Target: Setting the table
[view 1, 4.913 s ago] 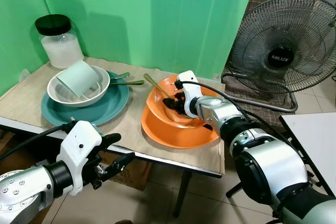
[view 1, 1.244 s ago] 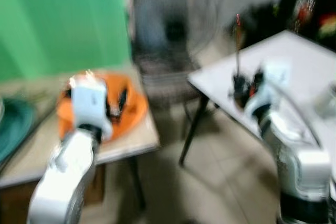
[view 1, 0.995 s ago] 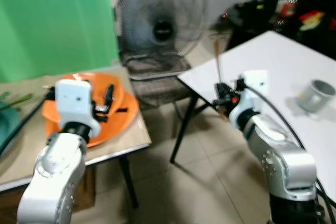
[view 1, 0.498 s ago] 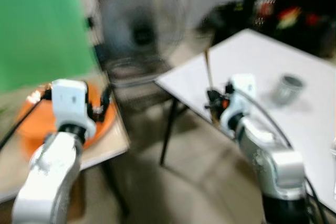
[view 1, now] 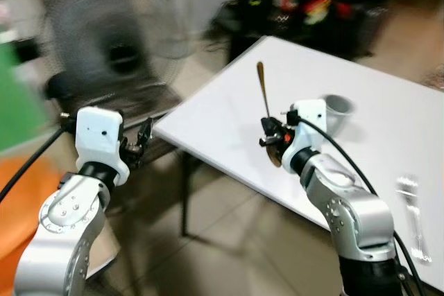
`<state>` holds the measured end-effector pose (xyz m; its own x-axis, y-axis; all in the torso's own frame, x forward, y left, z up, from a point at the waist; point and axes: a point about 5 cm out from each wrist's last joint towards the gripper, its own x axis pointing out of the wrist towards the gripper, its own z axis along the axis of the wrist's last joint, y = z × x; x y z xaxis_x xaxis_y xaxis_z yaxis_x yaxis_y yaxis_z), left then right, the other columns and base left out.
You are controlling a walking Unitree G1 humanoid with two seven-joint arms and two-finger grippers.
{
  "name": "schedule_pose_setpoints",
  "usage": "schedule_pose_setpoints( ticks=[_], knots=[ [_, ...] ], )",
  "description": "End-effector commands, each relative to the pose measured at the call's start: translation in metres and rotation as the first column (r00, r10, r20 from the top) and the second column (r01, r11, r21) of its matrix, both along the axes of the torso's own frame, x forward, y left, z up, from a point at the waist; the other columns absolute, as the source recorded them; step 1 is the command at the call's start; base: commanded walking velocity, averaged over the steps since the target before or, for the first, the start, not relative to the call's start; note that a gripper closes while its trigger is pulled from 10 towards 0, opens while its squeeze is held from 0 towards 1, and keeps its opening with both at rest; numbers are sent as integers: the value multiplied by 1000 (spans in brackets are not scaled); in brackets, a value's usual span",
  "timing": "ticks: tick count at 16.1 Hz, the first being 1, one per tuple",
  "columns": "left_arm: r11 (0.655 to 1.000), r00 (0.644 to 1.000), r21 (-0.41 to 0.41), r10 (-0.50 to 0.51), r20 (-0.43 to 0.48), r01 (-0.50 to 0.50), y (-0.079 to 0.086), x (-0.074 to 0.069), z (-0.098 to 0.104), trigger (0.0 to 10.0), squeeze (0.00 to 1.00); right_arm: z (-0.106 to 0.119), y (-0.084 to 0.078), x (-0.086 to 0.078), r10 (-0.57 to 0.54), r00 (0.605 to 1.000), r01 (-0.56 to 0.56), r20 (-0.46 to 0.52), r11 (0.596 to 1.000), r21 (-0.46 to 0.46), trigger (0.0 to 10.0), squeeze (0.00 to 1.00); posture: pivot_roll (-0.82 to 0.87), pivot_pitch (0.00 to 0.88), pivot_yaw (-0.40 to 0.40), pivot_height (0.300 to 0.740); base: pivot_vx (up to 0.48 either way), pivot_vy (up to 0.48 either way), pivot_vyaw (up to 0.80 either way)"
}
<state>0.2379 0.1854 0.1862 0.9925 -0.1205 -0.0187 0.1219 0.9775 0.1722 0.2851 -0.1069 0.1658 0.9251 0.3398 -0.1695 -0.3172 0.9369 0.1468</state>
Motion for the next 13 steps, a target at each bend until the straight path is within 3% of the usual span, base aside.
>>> schedule_pose_setpoints(
  ticks=[1,9,13],
  knots=[
    [999,999,-11,-49,-2,49,-8,0,0,10000,0,2,-10,-2,-41,999,41,15,999,-7,10000,0,47,0,-48,740,326,0,-406],
    [998,998,-11,-64,-8,64,-11,5,-2,10000,0,6,-5,-8,-25,999,23,45,999,24,10000,0,35,0,-38,740,317,0,0],
    [997,997,4,-81,-9,81,-14,8,-2,10000,0,7,-6,-12,-35,998,34,50,999,36,10000,0,26,0,-25,740,0,0,-152]
  ],
)
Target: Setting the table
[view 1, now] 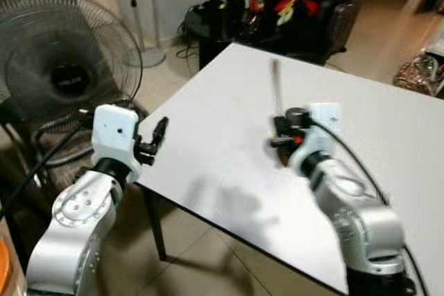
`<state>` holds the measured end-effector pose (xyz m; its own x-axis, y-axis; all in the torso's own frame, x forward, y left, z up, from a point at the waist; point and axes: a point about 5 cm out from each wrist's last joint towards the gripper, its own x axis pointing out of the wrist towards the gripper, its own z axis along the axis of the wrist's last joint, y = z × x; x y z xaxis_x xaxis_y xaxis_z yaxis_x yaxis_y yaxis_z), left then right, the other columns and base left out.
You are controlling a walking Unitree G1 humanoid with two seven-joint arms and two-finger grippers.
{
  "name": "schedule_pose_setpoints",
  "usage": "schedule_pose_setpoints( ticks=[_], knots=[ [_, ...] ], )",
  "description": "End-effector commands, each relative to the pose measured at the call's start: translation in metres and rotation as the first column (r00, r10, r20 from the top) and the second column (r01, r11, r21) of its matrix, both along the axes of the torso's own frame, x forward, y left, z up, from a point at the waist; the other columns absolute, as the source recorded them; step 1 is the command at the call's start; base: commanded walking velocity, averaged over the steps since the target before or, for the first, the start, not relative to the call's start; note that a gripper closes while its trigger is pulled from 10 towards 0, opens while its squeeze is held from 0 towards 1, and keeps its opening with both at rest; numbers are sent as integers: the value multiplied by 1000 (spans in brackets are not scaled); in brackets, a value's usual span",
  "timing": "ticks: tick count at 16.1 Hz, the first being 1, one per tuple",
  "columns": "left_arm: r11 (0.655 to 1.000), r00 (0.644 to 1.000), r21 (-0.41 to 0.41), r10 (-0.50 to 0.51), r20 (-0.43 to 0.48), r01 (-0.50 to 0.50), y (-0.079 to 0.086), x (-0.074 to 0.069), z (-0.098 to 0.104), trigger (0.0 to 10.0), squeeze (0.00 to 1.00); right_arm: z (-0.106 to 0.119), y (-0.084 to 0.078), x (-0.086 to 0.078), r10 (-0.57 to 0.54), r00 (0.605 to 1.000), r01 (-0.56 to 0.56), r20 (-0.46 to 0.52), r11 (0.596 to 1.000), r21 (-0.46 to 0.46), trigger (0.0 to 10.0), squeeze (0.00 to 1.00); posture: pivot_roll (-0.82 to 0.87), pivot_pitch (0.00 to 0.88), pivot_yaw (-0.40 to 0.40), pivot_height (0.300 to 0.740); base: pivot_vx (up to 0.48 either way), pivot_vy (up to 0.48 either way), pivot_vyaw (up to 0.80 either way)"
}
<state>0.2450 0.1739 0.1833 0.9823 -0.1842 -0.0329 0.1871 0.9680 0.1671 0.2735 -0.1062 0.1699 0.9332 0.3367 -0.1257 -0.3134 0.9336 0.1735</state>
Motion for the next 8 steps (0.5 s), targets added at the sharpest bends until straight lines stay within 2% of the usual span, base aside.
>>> schedule_pose_setpoints(
  ticks=[1,7,8],
  knots=[
    [1000,1000,10,-14,10,14,-2,3,2,10000,0,3,-7,-2,-29,999,29,17,1000,1,10000,0,25,0,-21,740,0,319,-800],
    [1000,1000,23,-19,19,18,0,9,5,10000,0,1,-6,-7,-43,999,43,4,999,9,10000,0,25,0,-7,740,0,470,-800],
    [999,1000,44,-5,22,4,0,10,6,10000,0,0,-7,-7,-46,999,46,1,999,4,10000,0,25,0,-7,740,0,0,-800]
  ],
)
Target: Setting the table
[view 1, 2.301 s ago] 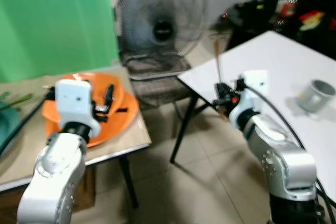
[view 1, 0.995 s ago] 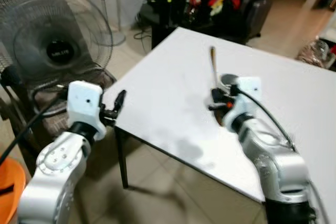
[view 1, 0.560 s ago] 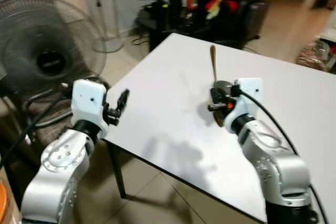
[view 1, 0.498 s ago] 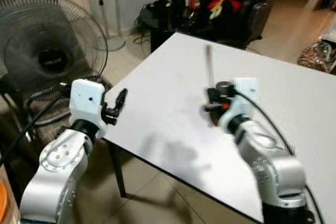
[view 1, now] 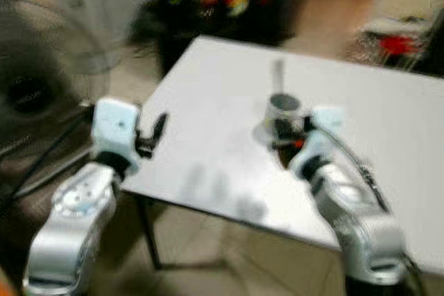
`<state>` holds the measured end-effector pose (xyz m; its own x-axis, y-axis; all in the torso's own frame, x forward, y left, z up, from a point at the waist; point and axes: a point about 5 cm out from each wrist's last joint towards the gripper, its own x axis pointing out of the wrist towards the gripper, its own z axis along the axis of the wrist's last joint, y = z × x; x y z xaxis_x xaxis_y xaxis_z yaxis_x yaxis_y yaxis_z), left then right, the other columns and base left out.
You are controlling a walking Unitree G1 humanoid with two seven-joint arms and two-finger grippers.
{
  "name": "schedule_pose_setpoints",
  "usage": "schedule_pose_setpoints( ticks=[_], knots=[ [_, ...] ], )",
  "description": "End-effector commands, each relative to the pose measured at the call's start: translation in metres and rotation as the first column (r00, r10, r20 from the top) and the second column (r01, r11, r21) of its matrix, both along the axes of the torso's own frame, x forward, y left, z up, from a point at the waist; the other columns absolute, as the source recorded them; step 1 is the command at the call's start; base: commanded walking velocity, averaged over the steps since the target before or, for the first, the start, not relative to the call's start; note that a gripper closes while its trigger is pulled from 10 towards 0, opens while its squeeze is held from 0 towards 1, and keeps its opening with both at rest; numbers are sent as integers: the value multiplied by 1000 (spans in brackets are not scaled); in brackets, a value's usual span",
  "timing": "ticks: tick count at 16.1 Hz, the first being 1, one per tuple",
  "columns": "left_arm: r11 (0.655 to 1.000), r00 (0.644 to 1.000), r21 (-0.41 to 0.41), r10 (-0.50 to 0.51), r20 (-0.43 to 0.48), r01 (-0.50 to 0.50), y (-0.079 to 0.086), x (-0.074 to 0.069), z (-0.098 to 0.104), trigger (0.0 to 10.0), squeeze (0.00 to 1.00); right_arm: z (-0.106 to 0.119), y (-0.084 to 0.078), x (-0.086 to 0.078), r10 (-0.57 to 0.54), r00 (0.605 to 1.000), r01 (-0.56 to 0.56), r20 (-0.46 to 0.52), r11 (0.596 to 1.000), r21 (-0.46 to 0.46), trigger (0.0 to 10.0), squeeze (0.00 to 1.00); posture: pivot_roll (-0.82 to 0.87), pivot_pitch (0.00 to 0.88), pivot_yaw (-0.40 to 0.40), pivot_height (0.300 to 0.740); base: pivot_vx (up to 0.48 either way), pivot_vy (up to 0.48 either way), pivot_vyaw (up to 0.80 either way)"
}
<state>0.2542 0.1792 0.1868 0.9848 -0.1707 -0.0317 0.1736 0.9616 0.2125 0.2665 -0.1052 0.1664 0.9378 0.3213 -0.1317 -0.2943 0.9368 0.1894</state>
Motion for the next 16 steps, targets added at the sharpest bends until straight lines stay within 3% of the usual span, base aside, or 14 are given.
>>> schedule_pose_setpoints(
  ticks=[1,3,5,10,13,15,16],
  knots=[
    [999,1000,33,-12,12,12,-4,2,2,10000,0,3,-8,1,-30,1000,30,10,999,-17,10000,0,26,0,-8,740,0,-480,-800],
    [999,1000,34,-8,7,8,-4,2,1,10000,0,3,-10,2,-35,999,35,6,999,-33,10000,0,28,0,-11,740,0,-405,-241],
    [1000,1000,-2,-15,5,15,-4,1,2,10000,0,2,-10,4,-34,999,34,-1,998,-45,10000,0,32,0,-13,740,0,0,0],
    [999,999,8,-36,8,36,-7,1,3,10000,0,-3,-5,12,6,999,-11,-47,995,-95,10000,0,35,0,-14,740,0,0,0],
    [994,994,13,-111,-3,111,-15,1,3,10000,0,-18,8,37,-3,984,-28,-176,985,-173,10000,0,39,0,-16,740,0,0,0],
    [991,991,37,-132,-20,132,-15,-1,1,10000,0,-20,21,51,35,977,-70,-212,984,-161,10000,0,42,0,-19,740,0,0,0],
    [989,989,44,-137,-51,139,-11,-3,-2,10000,0,-22,31,63,63,959,-105,-275,984,-142,10000,0,47,0,-26,740,0,0,0]
  ],
)
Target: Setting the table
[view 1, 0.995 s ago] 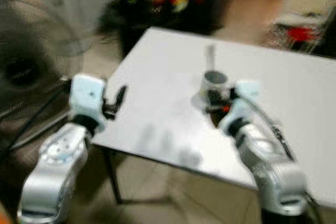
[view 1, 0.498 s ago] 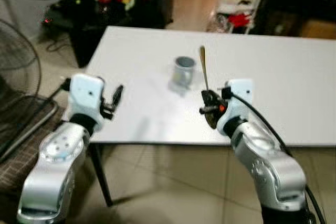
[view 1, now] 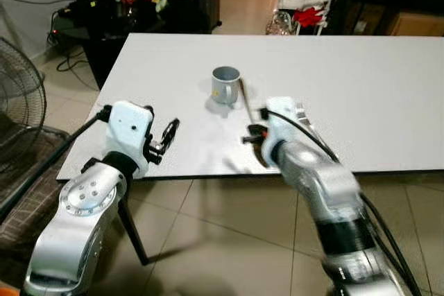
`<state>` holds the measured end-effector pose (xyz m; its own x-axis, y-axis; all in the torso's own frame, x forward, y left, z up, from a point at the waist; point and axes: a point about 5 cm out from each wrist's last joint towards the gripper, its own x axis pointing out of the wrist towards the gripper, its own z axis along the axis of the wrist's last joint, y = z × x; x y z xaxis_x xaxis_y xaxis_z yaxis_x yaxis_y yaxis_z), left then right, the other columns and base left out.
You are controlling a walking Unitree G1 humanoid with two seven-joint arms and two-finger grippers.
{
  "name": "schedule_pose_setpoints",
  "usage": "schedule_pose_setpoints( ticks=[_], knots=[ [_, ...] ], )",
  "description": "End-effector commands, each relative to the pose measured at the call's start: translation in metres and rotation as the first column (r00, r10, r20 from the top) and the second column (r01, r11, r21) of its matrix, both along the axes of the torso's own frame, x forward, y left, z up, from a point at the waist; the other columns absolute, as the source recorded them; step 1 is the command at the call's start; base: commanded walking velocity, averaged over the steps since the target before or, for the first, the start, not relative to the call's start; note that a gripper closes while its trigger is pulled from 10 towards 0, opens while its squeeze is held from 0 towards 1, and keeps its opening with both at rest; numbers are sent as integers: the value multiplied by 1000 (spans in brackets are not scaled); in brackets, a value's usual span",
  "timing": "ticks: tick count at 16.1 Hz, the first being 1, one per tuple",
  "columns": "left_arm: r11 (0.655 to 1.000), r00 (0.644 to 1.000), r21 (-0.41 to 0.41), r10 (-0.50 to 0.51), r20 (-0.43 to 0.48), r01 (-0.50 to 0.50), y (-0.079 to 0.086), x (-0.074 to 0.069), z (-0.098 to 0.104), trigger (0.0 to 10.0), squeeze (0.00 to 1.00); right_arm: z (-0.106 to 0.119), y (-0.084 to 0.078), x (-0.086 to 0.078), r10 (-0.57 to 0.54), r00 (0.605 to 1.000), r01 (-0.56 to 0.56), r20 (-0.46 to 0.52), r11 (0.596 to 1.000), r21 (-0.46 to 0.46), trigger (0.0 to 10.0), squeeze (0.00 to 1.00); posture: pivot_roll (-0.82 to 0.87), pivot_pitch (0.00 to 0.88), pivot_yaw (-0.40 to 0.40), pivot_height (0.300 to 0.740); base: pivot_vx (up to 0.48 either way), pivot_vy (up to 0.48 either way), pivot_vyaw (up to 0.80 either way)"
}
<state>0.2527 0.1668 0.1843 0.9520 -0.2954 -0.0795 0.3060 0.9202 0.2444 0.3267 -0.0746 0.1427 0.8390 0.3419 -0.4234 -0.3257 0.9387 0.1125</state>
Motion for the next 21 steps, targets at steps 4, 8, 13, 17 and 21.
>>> schedule_pose_setpoints(
  ticks=[4,8,13,17,21],
  knots=[
    [984,982,76,-153,-111,162,4,-15,-4,10000,0,-14,27,26,-29,985,47,-172,993,104,10000,0,51,0,-28,740,0,0,0],
    [981,976,89,-157,-152,171,11,-24,-4,10000,0,-13,44,41,-67,976,92,-205,989,113,10000,0,72,12,-35,740,0,0,0],
    [977,966,88,-173,-193,193,14,-33,-5,10000,0,-26,56,38,-106,949,150,-295,980,131,10000,0,69,43,-31,740,0,0,0],
    [978,965,86,-171,-199,191,15,-34,-3,10000,0,-25,64,38,-104,947,152,-303,978,139,10000,0,74,56,-37,740,0,0,0],
    [979,964,81,-168,-207,188,15,-37,-4,10000,0,-23,70,37,-74,950,125,-304,981,151,10000,1000,81,62,-43,740,0,0,0]
  ],
)
